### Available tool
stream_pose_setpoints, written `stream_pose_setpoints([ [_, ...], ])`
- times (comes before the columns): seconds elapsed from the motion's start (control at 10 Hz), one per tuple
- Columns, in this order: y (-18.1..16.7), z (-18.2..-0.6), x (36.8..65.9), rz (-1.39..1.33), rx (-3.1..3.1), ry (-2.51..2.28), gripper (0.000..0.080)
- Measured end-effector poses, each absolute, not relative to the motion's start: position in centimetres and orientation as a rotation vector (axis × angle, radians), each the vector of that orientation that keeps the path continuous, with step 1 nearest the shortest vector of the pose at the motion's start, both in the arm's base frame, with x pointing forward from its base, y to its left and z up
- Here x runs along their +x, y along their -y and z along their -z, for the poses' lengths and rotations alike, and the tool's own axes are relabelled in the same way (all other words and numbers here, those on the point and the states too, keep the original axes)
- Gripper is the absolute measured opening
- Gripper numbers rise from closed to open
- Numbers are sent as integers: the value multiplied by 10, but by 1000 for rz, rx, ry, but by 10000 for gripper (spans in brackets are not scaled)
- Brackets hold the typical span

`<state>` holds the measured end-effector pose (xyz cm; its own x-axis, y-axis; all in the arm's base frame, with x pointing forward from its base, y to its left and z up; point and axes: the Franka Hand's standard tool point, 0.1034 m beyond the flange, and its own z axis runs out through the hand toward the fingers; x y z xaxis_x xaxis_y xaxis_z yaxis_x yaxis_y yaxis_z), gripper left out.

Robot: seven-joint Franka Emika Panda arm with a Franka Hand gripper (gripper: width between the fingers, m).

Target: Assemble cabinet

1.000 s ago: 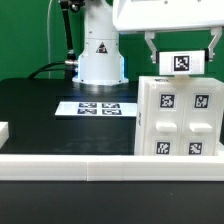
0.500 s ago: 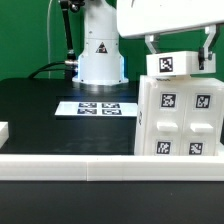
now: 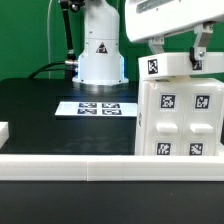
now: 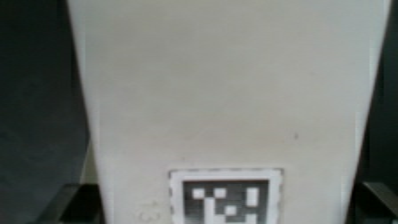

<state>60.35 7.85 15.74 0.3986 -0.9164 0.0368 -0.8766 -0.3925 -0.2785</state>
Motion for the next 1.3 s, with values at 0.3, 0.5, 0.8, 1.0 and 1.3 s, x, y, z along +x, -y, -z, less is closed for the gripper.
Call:
stream_pose_setpoints([
  [0.3,-79,-157,603,217,-2218,-1836,563],
  [0.5,-82,-158,604,177,-2048,-1998,563],
  [0.8,-86,-159,604,118,-1779,-2201,563],
  [1.0,-87,-159,604,72,-1612,-2308,563],
  [1.3,-87,-159,605,52,-1546,-2349,570],
])
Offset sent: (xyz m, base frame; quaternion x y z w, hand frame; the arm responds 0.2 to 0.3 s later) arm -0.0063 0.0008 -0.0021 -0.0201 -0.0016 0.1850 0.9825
